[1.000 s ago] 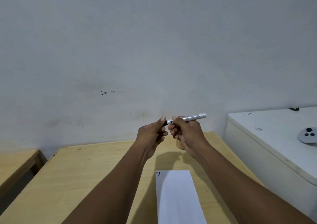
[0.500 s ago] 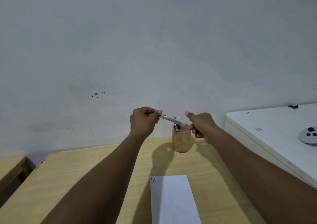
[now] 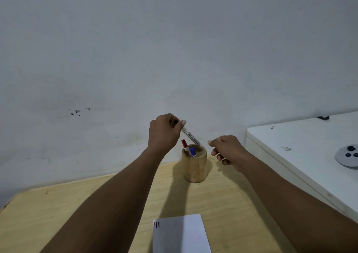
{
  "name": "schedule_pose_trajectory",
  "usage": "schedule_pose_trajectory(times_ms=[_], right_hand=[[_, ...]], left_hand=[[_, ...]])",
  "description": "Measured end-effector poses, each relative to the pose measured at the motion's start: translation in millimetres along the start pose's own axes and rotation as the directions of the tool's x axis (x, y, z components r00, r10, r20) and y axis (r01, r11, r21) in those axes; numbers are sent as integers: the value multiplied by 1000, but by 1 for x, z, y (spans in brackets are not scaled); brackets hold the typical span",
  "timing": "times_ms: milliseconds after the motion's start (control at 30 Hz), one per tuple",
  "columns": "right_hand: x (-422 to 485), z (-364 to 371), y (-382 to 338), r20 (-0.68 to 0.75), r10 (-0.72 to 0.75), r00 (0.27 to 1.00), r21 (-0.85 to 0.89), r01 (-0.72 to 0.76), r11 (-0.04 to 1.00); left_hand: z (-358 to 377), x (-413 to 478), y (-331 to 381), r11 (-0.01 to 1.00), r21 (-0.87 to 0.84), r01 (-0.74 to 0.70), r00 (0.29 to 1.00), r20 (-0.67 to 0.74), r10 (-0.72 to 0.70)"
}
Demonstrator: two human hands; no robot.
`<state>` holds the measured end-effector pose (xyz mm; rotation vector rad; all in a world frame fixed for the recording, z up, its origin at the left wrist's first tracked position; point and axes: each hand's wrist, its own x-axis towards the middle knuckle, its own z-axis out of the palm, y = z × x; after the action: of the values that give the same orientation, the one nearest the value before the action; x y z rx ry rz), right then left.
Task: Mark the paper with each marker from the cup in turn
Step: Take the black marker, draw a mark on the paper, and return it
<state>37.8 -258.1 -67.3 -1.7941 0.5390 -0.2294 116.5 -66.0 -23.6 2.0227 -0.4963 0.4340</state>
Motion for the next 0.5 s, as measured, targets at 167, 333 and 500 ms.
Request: schedule_pose_trajectory(times_ms=[167,333,500], right_hand=[[5,0,9,6,30,1000,-5,-30,1000],[0,3,8,17,26,1000,4,-26,1000],[-7,6,4,43,20,999,-17,-20,1000]], left_hand=[[-2,5,0,999,48,-18,1000,20,18],[-9,6,3,989,137,-62,998,39,58],[-5,0,1,976,208,-71,981,192,30]])
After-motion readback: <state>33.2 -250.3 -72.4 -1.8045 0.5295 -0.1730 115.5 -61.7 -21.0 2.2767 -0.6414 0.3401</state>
